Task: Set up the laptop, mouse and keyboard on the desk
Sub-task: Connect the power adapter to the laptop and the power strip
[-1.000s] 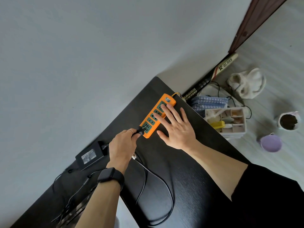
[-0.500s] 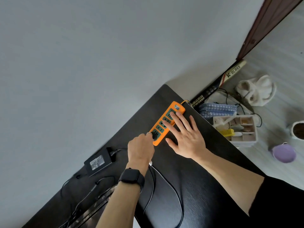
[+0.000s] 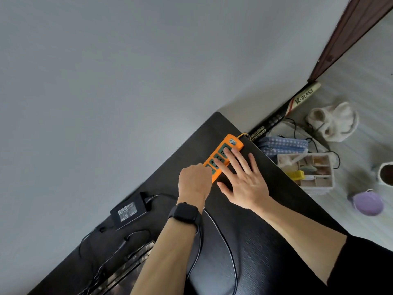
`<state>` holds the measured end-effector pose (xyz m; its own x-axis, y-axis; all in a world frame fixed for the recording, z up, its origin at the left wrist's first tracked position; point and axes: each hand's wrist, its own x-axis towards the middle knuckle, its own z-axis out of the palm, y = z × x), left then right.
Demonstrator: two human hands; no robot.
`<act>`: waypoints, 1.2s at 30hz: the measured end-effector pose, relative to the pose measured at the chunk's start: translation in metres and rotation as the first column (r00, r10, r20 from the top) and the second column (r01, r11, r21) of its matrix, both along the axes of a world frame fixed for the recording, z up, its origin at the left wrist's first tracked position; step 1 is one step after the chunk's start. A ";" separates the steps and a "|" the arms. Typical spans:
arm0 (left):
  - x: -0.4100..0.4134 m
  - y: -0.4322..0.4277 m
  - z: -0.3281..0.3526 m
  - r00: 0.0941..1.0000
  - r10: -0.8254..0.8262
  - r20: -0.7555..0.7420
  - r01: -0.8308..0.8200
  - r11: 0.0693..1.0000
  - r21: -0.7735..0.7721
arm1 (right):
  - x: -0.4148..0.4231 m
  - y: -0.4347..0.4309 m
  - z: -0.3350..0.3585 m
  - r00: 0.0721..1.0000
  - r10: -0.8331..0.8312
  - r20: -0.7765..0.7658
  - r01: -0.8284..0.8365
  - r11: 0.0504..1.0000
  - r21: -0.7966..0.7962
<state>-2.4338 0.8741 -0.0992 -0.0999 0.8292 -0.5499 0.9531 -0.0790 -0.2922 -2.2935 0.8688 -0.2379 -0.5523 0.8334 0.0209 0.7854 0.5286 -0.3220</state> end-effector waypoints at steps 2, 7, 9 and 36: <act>0.003 0.001 -0.001 0.999 -0.042 -0.017 0.043 0.999 0.006 | 0.000 0.000 0.000 1.000 -0.006 0.001 0.006 1.000 0.004; 0.005 0.001 -0.005 0.995 -0.100 -0.029 0.099 0.995 -0.019 | 0.001 0.000 -0.001 1.000 -0.008 0.003 0.008 1.000 0.008; 0.004 -0.001 -0.006 0.998 -0.064 -0.020 0.064 0.998 -0.021 | 0.000 -0.001 -0.002 1.000 -0.004 -0.006 0.004 1.000 0.007; -0.006 -0.360 -0.092 0.682 0.527 0.507 -0.724 0.583 0.369 | 0.045 -0.102 -0.003 0.982 -0.143 -0.122 0.146 0.989 0.015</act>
